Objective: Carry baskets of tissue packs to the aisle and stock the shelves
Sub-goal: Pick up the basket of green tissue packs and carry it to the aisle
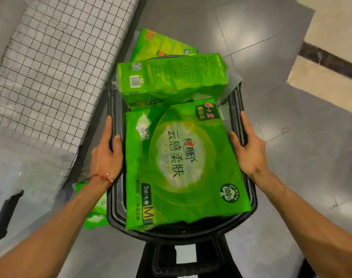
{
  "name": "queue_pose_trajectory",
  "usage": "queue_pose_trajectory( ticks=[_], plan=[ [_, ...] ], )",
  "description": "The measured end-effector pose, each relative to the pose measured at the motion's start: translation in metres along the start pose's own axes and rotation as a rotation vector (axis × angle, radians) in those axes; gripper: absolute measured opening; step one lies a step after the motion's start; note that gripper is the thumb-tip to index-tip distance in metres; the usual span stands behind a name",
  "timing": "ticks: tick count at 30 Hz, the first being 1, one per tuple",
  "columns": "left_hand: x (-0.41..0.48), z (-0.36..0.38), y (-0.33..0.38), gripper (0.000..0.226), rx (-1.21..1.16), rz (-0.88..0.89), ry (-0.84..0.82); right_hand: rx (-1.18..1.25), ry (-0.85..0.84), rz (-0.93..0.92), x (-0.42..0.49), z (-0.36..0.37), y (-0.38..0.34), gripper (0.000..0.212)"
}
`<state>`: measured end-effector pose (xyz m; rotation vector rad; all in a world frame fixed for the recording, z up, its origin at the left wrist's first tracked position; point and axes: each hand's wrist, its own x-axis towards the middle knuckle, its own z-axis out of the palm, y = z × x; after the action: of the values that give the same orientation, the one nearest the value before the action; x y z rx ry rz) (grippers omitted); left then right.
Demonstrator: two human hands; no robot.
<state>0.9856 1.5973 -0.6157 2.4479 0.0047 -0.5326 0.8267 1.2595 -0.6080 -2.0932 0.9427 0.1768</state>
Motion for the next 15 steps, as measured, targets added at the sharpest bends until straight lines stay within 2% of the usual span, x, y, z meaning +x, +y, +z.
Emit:
queue_pose_trajectory(
  ticks=[5, 12, 15],
  plan=[
    [-0.016, -0.025, 0.078, 0.057, 0.007, 0.147, -0.074, 0.112, 0.153, 0.091, -0.057, -0.066, -0.007, 0.067],
    [-0.044, -0.041, 0.21, 0.057, 0.059, 0.383, -0.178, 0.145, 0.376, 0.185, -0.129, -0.169, -0.004, 0.068],
    [-0.062, -0.038, 0.267, 0.056, 0.041, 0.489, -0.21, 0.258, 0.448, 0.233, -0.157, -0.214, 0.004, 0.067]
  ],
)
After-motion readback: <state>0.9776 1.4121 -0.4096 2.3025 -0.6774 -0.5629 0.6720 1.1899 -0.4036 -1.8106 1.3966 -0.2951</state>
